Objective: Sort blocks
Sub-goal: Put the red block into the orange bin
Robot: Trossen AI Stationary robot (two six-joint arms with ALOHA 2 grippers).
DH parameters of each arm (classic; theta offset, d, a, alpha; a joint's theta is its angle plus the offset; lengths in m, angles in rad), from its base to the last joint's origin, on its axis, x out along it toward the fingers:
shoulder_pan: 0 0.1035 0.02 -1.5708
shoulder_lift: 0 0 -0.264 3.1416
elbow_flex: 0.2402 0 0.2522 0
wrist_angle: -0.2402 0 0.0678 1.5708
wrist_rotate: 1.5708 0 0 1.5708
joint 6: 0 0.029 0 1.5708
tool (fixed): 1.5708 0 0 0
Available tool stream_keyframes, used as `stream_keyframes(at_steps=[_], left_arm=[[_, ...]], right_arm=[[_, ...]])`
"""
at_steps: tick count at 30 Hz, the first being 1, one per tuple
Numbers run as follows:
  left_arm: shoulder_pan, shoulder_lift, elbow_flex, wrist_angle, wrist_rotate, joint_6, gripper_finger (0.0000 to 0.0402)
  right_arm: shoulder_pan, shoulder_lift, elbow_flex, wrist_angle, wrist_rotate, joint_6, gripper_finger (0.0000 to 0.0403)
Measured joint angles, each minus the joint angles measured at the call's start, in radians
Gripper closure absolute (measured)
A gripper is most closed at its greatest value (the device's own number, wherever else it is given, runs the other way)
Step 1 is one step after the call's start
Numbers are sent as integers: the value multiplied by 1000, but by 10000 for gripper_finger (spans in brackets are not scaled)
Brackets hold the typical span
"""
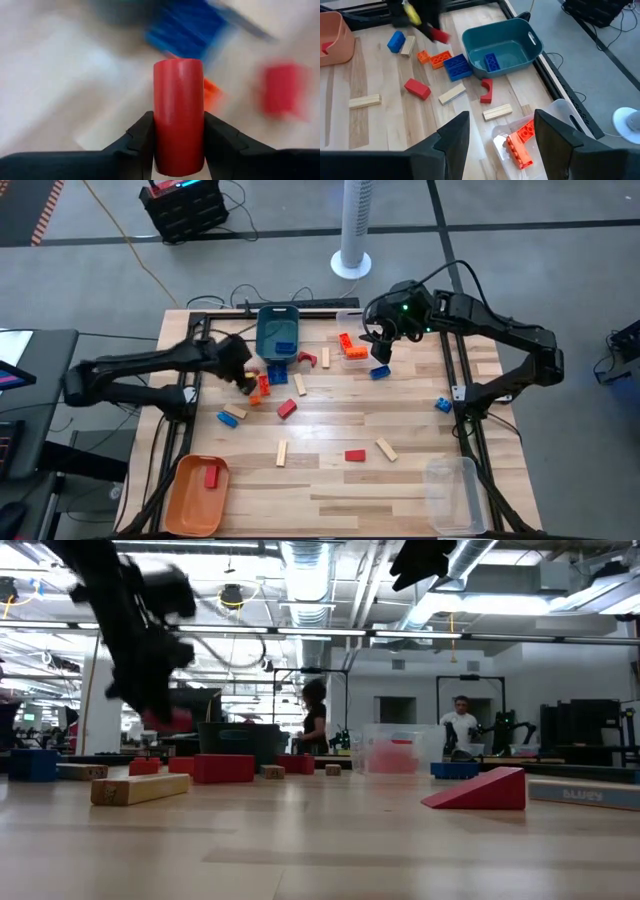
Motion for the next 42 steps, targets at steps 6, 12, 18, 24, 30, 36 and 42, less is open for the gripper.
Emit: stream_keyframes(at_steps=[6, 12, 18, 24, 30, 36, 42], left_arm=[[-266, -174, 140, -379, 212, -192, 281], [-651, -298, 193, -445, 362, -650, 281], [-1042, -281, 194, -417, 347, -975, 281], [-1272, -162, 193, -254, 267, -1133, 281], [-1373, -4, 193, -173, 173, -1276, 281], [-1386, 156, 193, -169, 107, -1392, 260], [-1396, 234, 193, -131, 21, -1459, 270]], right_arm=[[0, 0, 0, 0, 3, -9, 199], [0, 0, 0, 9, 5, -9, 212], [0, 0, 0, 9, 6, -9, 219], [-1, 0, 0, 13, 6, -21, 221], [-22, 0, 0, 31, 6, -30, 221], [-26, 0, 0, 71, 6, -29, 221], [-8, 0, 0, 66, 6, -28, 221]])
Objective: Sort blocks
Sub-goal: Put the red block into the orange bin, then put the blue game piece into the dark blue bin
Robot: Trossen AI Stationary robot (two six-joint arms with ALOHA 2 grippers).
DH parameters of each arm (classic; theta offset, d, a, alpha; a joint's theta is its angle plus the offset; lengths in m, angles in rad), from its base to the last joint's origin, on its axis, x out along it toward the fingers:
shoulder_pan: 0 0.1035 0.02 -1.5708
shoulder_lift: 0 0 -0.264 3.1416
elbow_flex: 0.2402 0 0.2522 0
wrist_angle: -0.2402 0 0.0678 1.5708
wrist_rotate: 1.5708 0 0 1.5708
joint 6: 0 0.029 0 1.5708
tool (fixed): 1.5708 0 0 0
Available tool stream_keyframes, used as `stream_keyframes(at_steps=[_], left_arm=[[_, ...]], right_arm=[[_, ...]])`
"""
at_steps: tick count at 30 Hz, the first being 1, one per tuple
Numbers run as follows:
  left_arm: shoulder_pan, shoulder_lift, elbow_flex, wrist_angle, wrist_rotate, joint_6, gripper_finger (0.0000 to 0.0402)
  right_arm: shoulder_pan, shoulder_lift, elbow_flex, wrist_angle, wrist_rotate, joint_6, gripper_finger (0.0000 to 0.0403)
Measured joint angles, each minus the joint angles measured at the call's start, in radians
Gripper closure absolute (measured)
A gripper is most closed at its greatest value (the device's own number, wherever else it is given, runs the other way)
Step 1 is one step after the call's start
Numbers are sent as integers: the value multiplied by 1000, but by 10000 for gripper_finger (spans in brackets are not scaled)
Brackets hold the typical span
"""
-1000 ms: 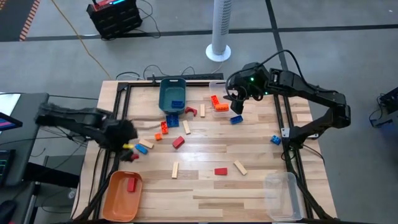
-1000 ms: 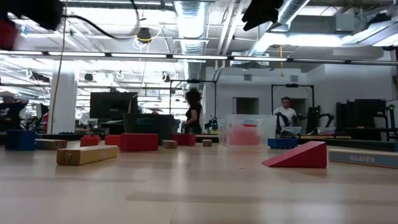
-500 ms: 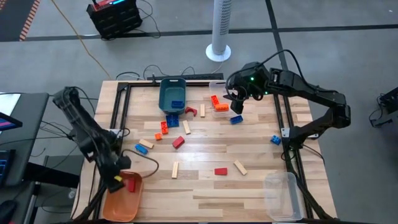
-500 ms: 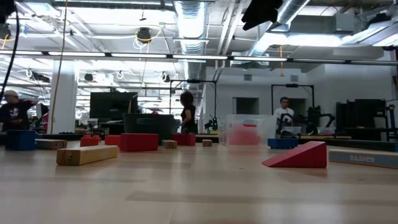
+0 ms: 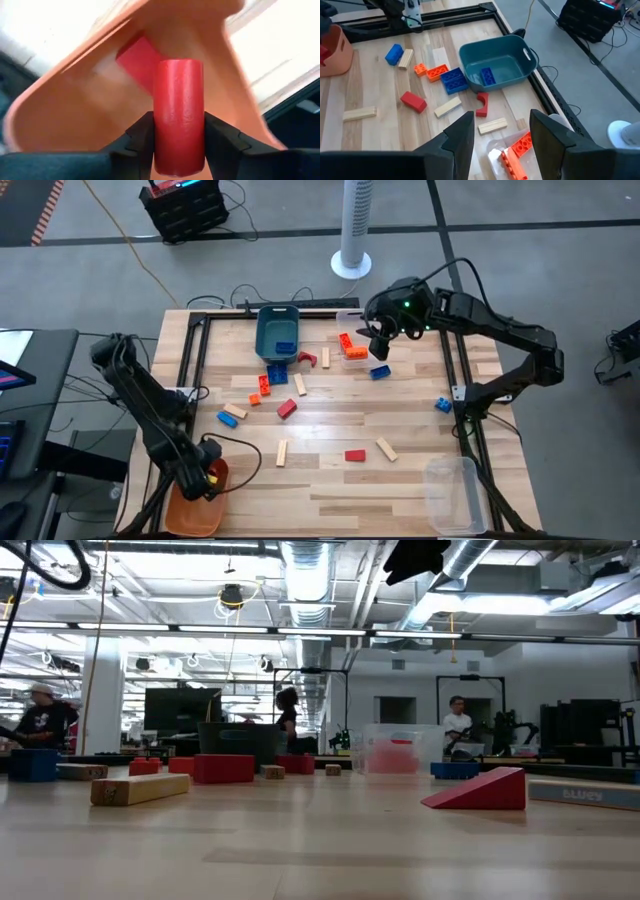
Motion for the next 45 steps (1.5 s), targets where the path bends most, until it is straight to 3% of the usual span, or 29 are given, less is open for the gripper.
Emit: stream_keyframes(at_steps=[4, 10, 13, 17, 21, 25, 30, 35, 40, 45], left_arm=[[-2, 31, 0, -2, -10, -14, 259], [6, 15, 0, -6, -5, -13, 181], [25, -35, 11, -8, 12, 23, 160], [69, -143, 80, -70, -85, 128, 161], [153, -218, 144, -304, -217, 253, 175], [311, -256, 138, -443, -237, 557, 192], [525, -267, 94, -450, -212, 1037, 202], [691, -266, 22, -428, -167, 1358, 203], [760, -266, -48, -333, -114, 1606, 203], [765, -243, -82, -242, -104, 1755, 203]], right_arm=[[12, 0, 0, -2, 0, 0, 221], [13, 0, 0, -4, -1, 3, 221], [12, 0, 0, -3, -1, 3, 221], [12, 0, 0, 1, -1, 2, 221], [12, 0, 0, 9, -1, 3, 221], [13, 0, 0, 28, -1, 11, 221], [18, 0, 0, 41, -1, 18, 221], [32, 0, 0, 48, -1, 28, 221], [46, 0, 0, 55, -1, 55, 221], [57, 0, 0, 56, -1, 81, 221]])
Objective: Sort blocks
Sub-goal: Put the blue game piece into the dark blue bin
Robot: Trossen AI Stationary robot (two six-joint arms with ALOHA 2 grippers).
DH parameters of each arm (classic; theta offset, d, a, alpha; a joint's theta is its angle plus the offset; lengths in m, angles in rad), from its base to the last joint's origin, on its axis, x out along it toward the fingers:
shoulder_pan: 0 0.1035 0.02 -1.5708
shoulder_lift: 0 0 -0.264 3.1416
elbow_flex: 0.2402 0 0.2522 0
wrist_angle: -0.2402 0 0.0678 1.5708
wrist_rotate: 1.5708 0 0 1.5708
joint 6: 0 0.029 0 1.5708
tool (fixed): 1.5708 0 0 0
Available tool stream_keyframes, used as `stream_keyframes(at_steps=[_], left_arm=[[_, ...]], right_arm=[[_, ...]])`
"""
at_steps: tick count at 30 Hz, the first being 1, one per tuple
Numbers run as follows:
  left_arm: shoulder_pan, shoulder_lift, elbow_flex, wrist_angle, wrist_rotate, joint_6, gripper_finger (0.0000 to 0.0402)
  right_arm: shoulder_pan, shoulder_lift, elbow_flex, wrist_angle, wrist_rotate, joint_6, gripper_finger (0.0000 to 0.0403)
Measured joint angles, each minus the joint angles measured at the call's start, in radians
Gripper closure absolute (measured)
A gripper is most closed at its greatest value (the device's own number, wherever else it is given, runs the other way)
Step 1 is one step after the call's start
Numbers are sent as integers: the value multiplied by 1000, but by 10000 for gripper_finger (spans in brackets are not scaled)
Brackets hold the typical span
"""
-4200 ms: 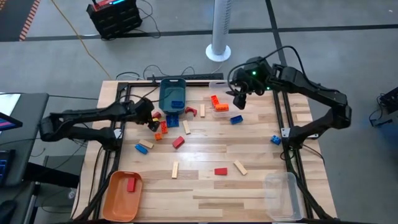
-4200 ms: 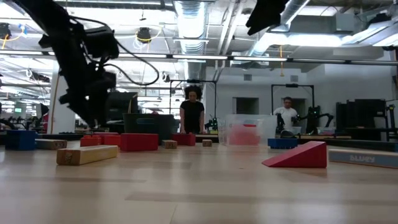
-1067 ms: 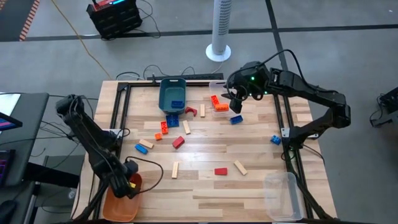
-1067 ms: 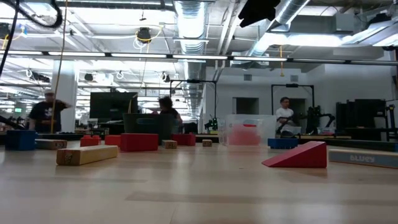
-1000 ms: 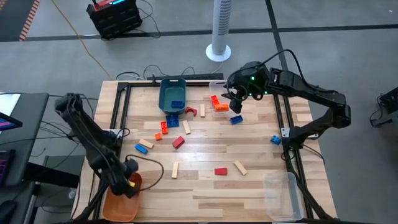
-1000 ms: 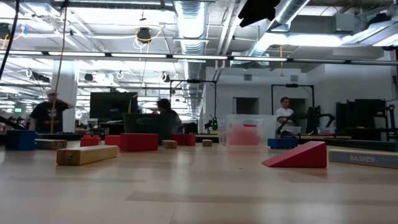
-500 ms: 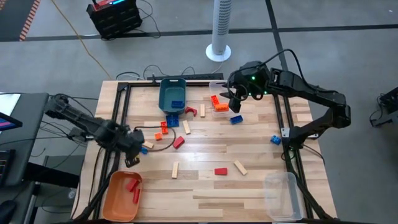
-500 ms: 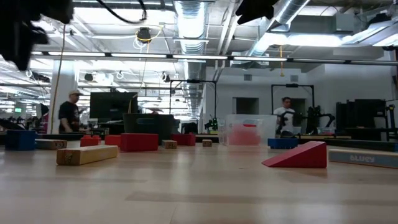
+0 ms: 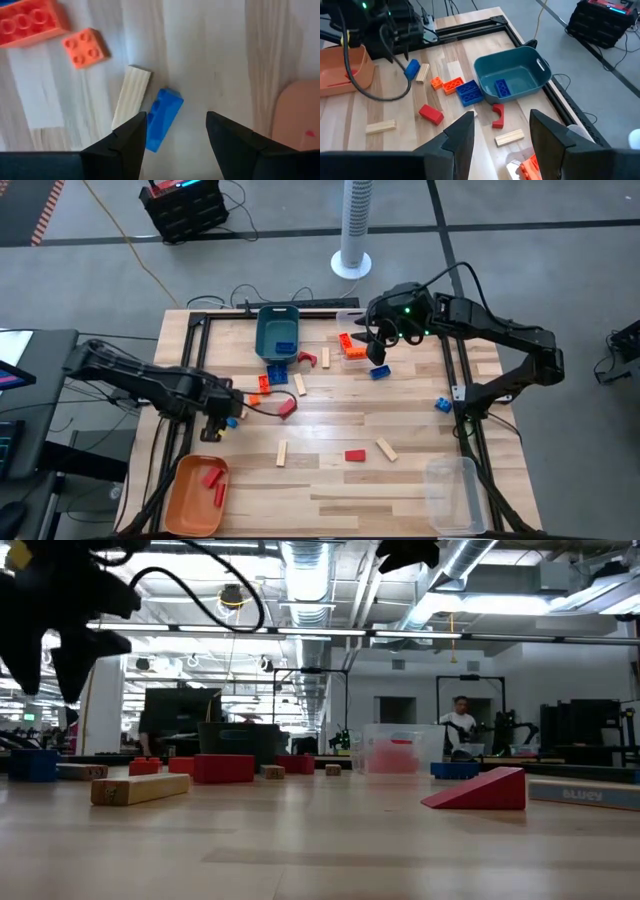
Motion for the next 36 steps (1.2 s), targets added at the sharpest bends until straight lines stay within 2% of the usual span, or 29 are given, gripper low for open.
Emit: stream_keyframes(at_steps=[5, 23, 26, 31, 36], left_arm=[[0, 93, -25, 26, 31, 49, 203], [0, 438, -25, 45, -6, 63, 207], [0, 452, -24, 47, 3, 55, 233], [0, 439, 3, 43, 16, 14, 320], [19, 357, 46, 48, 51, -77, 320]], right_arm=[[0, 0, 0, 2, 0, 3, 221], [-1, 0, -1, 3, 1, 6, 221], [-1, 0, -1, 3, 1, 5, 221], [-1, 0, -1, 3, 1, 2, 221], [-1, 0, -1, -12, 2, -7, 221]])
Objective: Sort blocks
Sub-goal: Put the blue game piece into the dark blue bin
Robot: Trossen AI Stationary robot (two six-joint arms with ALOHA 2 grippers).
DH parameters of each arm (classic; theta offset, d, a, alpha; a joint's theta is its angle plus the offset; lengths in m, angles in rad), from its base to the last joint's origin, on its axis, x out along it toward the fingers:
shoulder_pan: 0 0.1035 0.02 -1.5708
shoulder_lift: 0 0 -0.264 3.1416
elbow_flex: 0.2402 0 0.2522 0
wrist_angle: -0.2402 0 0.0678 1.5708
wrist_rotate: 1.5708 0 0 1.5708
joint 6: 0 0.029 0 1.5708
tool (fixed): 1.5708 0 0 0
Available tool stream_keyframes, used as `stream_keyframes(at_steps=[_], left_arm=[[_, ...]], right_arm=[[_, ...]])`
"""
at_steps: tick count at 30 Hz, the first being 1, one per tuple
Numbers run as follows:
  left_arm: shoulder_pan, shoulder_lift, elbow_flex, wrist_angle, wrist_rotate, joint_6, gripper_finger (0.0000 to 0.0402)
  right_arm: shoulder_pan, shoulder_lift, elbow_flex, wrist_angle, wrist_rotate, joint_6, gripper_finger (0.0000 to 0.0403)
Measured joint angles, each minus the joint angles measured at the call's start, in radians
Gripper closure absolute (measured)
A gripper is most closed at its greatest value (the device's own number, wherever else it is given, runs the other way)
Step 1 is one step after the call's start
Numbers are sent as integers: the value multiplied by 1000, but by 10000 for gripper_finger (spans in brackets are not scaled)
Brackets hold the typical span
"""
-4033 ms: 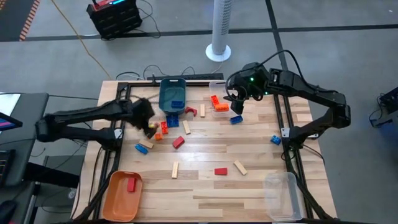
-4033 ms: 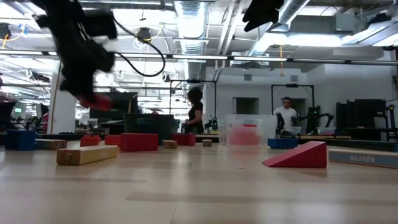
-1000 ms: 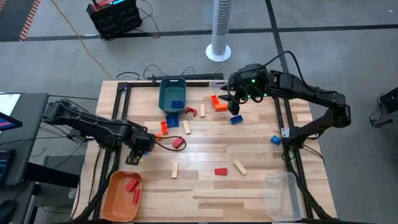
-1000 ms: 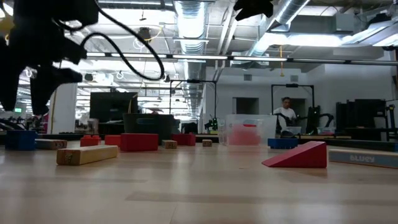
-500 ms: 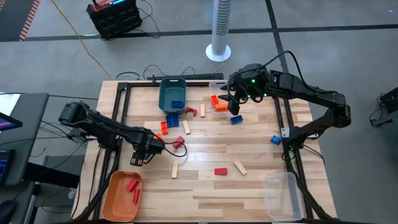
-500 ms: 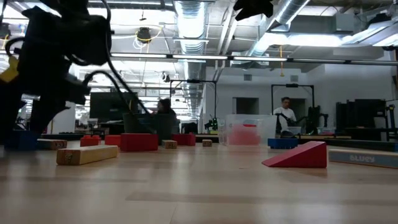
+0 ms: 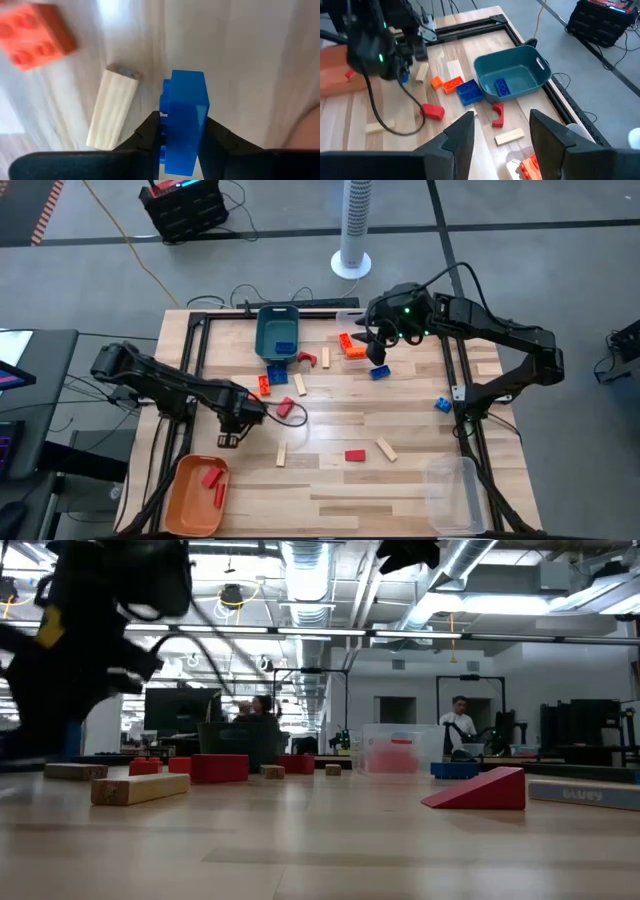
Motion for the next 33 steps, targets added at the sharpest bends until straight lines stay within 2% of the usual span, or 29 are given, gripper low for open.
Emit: stream_keyframes(at_steps=[6, 11, 17, 26, 33], left_arm=[[63, -164, 70, 6, -10, -136, 320], [143, -239, 142, 109, -76, -186, 315], [246, -247, 164, 341, -60, -247, 314], [310, -247, 165, 572, -51, -296, 312], [427, -229, 165, 567, -228, -310, 311]], right_arm=[[-33, -12, 0, -125, 0, -44, 221], [-55, -16, 0, -173, 4, -45, 221], [-52, -8, 0, -204, -22, -56, 221], [-14, -9, -3, -215, -29, -56, 221], [23, -7, -17, -168, -31, -43, 221]])
